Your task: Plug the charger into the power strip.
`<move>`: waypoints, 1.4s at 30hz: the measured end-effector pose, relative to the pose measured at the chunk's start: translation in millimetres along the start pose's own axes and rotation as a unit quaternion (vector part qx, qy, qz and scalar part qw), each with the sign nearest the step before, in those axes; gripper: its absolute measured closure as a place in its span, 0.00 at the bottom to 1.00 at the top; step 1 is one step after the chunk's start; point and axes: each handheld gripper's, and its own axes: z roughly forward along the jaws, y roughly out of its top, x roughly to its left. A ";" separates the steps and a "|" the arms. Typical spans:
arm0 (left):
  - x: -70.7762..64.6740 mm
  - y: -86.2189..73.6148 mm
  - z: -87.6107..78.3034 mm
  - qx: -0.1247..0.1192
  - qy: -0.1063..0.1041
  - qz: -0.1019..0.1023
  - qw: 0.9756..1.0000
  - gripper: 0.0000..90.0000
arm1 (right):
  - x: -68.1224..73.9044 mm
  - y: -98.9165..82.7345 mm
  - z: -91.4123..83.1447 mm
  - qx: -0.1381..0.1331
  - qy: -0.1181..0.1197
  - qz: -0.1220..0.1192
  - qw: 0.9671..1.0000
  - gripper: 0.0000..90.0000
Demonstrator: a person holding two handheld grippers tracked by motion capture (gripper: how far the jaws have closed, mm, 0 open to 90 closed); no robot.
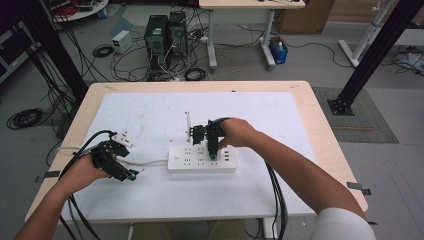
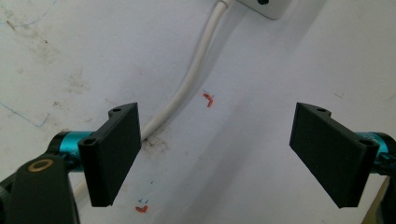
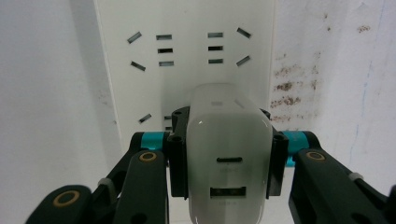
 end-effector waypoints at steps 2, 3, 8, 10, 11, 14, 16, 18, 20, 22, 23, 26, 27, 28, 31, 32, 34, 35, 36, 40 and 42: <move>-0.7 -0.4 0.0 -0.003 -0.001 -0.002 1.000 0.19 | 2.5 -0.4 0.5 0.000 -0.007 -0.009 1.000 0.70; -0.9 -0.6 -0.4 -0.004 -0.001 -0.001 1.000 0.19 | 1.2 -1.0 0.4 -0.001 -0.003 -0.008 1.000 0.70; 0.0 -1.3 -0.9 -0.006 0.002 -0.004 1.000 0.19 | -4.5 -2.9 0.2 -0.011 0.014 -0.011 1.000 0.69; -0.2 -1.3 -1.7 -0.011 0.002 -0.006 1.000 0.19 | -6.6 -8.4 -0.2 -0.037 0.014 -0.012 0.999 0.58; -0.2 -1.5 -1.6 -0.014 0.002 -0.007 1.000 0.19 | -8.1 -11.9 -1.9 -0.054 0.012 0.005 0.998 0.45; 1.1 -1.3 -2.1 -0.017 0.001 -0.008 1.000 0.19 | -18.5 -22.2 -10.1 -0.102 0.048 0.069 0.991 0.32; 0.4 -1.4 -2.9 -0.020 0.002 -0.009 1.000 0.19 | -23.6 -27.6 -16.0 -0.126 0.061 0.089 0.986 0.23; -0.1 -1.4 -3.6 -0.019 0.002 -0.006 1.000 0.19 | -30.0 -30.9 -19.3 -0.142 0.073 0.119 0.980 0.23; 0.1 -1.4 -4.2 -0.020 0.002 -0.006 1.000 0.19 | -31.9 -30.8 -21.1 -0.137 0.056 0.141 0.979 0.17; 0.1 -2.0 -4.9 -0.022 0.003 -0.009 1.000 0.19 | -33.8 -31.2 -22.0 -0.143 0.075 0.145 0.976 0.15; 0.3 -2.1 -5.0 -0.021 0.003 -0.007 1.000 0.19 | -34.5 -31.5 -23.2 -0.148 0.075 0.149 0.975 0.15; -0.4 -2.4 -5.1 -0.023 0.003 -0.008 1.000 0.19 | -37.2 -33.3 -29.0 -0.168 0.082 0.161 0.969 0.15; -0.4 -2.4 -5.3 -0.023 0.003 -0.008 1.000 0.19 | -37.3 -34.6 -32.2 -0.178 0.086 0.163 0.967 0.15; -0.1 -2.3 -5.5 -0.024 0.003 -0.007 1.000 0.19 | -38.0 -35.3 -33.1 -0.186 0.092 0.159 0.965 0.15; 0.0 -1.7 -6.0 -0.023 0.005 -0.007 1.000 0.19 | -37.4 -37.0 -36.5 -0.182 0.075 0.161 0.967 0.01; -0.2 -1.4 -6.1 -0.023 0.005 -0.006 1.000 0.19 | -37.8 -37.9 -36.9 -0.185 0.064 0.163 0.967 0.01; -1.4 -0.6 -6.0 -0.025 0.004 -0.005 1.000 0.19 | -37.8 -39.3 -38.0 -0.190 0.057 0.167 0.966 0.01; -1.8 -0.1 -6.2 -0.025 0.004 -0.006 1.000 0.19 | -38.5 -42.1 -41.3 -0.200 0.052 0.174 0.963 0.01; -1.6 0.3 -6.5 -0.025 0.004 -0.004 1.000 0.19 | -38.5 -43.9 -43.7 -0.208 0.048 0.175 0.961 0.01; -0.1 1.7 -9.9 -0.033 0.008 -0.004 0.999 0.19 | -35.9 -53.1 -56.0 -0.229 0.039 0.181 0.956 0.01; 2.0 2.1 -11.5 -0.037 0.013 -0.004 0.999 0.19 | -33.3 -60.6 -62.6 -0.232 0.029 0.188 0.954 0.01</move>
